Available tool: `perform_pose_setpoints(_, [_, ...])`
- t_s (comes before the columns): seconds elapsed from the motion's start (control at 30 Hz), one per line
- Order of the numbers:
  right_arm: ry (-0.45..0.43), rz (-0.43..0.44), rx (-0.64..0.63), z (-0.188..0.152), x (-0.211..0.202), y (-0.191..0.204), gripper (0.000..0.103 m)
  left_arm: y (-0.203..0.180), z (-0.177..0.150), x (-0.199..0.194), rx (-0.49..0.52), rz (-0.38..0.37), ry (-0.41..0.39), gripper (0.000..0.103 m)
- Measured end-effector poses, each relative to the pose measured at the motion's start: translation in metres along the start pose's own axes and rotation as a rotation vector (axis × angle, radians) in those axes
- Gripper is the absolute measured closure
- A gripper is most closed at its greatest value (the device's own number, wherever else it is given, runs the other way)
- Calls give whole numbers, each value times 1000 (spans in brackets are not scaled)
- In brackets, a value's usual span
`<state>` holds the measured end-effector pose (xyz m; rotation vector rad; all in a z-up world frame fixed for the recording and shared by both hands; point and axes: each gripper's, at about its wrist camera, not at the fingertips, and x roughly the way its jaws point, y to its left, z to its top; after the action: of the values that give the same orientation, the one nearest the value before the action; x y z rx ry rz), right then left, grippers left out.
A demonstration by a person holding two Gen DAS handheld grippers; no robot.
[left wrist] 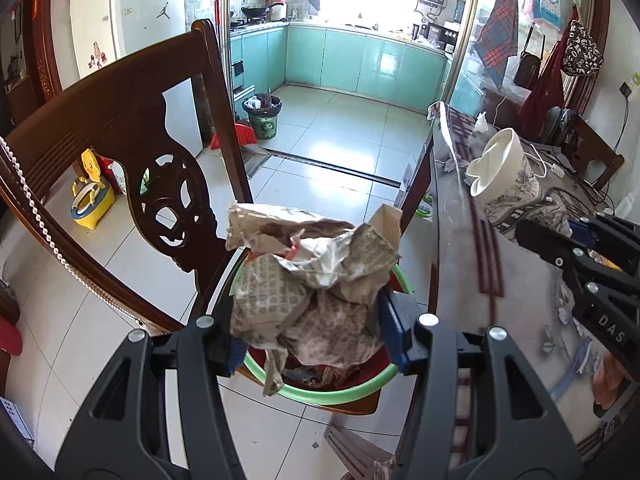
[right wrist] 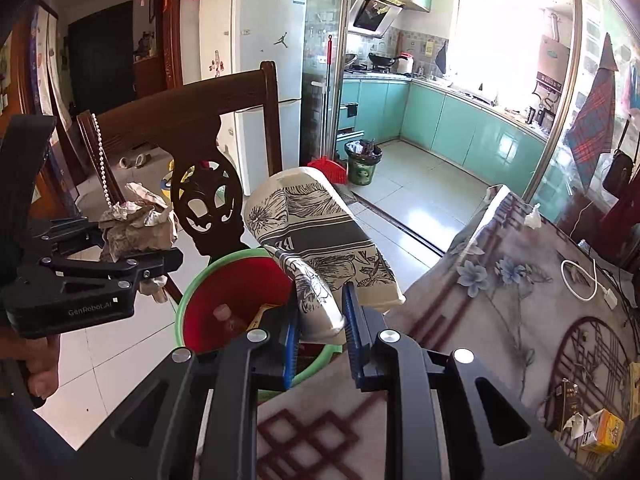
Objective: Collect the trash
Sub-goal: 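Carry the paper bundle and white carton with both tools over the red bin, then open the left tool to drop the paper bundle into the bin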
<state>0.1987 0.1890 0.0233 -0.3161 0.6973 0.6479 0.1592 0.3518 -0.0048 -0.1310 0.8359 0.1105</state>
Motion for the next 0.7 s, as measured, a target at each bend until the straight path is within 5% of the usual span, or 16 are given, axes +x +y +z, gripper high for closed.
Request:
perform_pose_setpoints(0.27, [28, 4, -6, -4, 16, -2, 83, 12, 3, 33, -15, 5, 73, 49])
perform_pose_setpoints(0.53, [47, 3, -4, -7, 28, -9, 83, 2, 7, 38, 32, 37, 69, 17])
perform_pose_setpoints(0.7, [54, 24, -6, -4, 37, -2, 83, 13, 11, 30, 8, 69, 39, 10])
